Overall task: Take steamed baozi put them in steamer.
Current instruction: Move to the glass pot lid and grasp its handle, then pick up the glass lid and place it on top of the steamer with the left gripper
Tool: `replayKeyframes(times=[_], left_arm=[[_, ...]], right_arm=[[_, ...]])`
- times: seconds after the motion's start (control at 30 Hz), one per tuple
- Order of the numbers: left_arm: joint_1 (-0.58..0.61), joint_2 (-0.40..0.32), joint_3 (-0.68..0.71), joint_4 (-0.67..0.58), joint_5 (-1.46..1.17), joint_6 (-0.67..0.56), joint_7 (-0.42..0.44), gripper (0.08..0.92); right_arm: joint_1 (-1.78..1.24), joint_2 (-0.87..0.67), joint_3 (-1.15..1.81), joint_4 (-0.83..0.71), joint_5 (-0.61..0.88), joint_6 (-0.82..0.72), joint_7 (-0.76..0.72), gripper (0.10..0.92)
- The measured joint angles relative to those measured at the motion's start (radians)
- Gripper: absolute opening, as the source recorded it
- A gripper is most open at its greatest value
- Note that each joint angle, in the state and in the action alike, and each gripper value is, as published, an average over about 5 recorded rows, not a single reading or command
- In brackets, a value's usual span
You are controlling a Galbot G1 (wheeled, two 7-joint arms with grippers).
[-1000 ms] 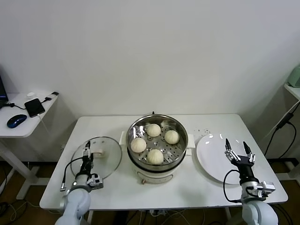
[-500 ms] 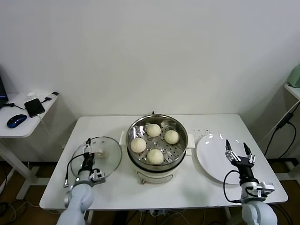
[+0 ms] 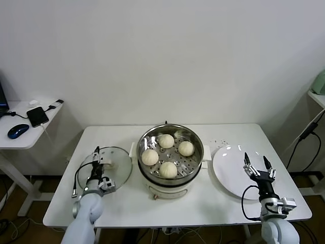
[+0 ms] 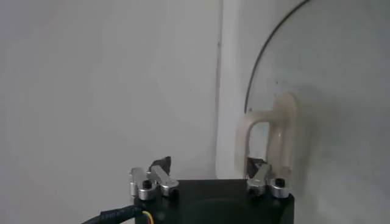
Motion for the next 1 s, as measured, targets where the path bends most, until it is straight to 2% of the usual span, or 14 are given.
replayKeyframes(times=[0.63, 0.83, 1.0], left_arm=[[0.002, -0.014, -0.018, 0.041, -0.041, 0.015, -0.013, 0.193], [0.037, -0.023, -0.02, -0.028, -0.064, 0.07, -0.013, 0.168], [0.078, -0.024, -0.013, -0.133, -0.052, 0.145, 0.0, 0.166]], right_arm=[[-0.001, 0.013, 0.001, -0.003, -0.017, -0.005, -0.001, 0.823], [-0.001, 0.014, 0.003, -0.004, -0.017, -0.005, -0.003, 0.823], [0.001, 0.018, 0.008, -0.002, -0.016, -0.009, -0.003, 0.823]])
